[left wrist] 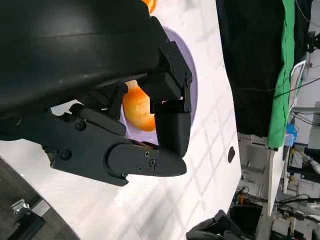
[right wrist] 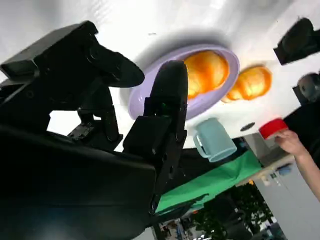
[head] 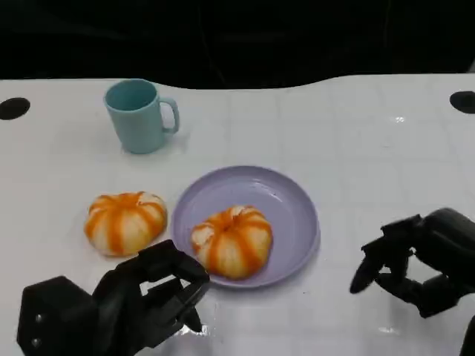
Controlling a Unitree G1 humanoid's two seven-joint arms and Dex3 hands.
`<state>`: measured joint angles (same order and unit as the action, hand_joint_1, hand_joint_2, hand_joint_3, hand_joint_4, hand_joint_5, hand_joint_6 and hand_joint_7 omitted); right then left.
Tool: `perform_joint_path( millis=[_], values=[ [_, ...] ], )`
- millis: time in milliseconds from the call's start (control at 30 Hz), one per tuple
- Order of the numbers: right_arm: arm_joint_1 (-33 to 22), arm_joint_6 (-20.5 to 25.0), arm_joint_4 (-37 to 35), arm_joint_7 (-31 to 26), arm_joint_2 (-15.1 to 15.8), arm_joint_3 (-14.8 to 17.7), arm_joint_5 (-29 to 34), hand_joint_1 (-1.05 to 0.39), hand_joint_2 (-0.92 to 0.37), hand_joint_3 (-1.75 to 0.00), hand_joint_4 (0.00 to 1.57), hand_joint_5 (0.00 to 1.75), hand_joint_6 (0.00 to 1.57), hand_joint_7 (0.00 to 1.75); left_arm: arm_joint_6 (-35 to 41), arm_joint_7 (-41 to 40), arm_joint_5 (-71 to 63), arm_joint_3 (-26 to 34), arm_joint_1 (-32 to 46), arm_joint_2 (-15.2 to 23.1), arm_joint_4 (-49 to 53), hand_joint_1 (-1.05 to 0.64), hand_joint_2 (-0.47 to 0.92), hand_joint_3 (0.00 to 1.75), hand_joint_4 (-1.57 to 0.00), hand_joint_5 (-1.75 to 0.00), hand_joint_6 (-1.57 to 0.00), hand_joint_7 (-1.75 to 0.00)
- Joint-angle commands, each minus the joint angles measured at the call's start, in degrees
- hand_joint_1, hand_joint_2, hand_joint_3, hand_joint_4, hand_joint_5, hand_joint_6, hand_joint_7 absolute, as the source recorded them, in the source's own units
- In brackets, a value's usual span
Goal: Grasp the bread from the table and place it into the plate.
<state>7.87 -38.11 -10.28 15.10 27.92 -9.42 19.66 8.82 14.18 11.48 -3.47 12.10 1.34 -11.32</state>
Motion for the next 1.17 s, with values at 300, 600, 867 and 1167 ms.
perform_joint_path(
  millis=[300, 600, 867, 1167],
  values=[
    [-1.1, -2.7, -4.8, -5.8, -0.4, -0.8, 5.1, -0.06, -0.34, -1.3, 0.86, 1.75, 0.79, 1.44, -0.3, 0.0, 0.1, 0.7, 0.1, 0.8, -0.1, -0.52, 0.86, 0.35, -0.73, -1.75, -0.74, -1.39],
    [-0.3, -2.5, -6.3, -7.1, -0.8, -1.4, 6.7, -0.07, -0.34, -1.29, 0.86, 1.75, 0.77, 1.48, -0.9, 0.6, 0.2, 1.1, -0.4, 1.2, 0.8, -0.53, 0.87, 0.36, -0.73, -1.75, -0.74, -1.39],
    [0.8, -2.8, -7.8, -8.2, -0.8, -2.4, 7.8, -0.1, -0.36, -1.28, 0.85, 1.75, 0.77, 1.47, -1.8, 1.2, 0.5, 1.7, -0.6, 1.4, 1.8, -0.52, 0.88, 0.36, -0.73, -1.75, -0.74, -1.38],
    [1.7, -3.5, -9.3, -9.4, -1.0, -3.0, 8.3, -0.1, -0.37, -1.26, 0.87, 1.75, 0.78, 1.48, -1.8, 1.5, 0.6, 1.9, -1.0, 1.5, 2.6, -0.51, 0.87, 0.35, -0.71, -1.75, -0.73, -1.38]
  ],
)
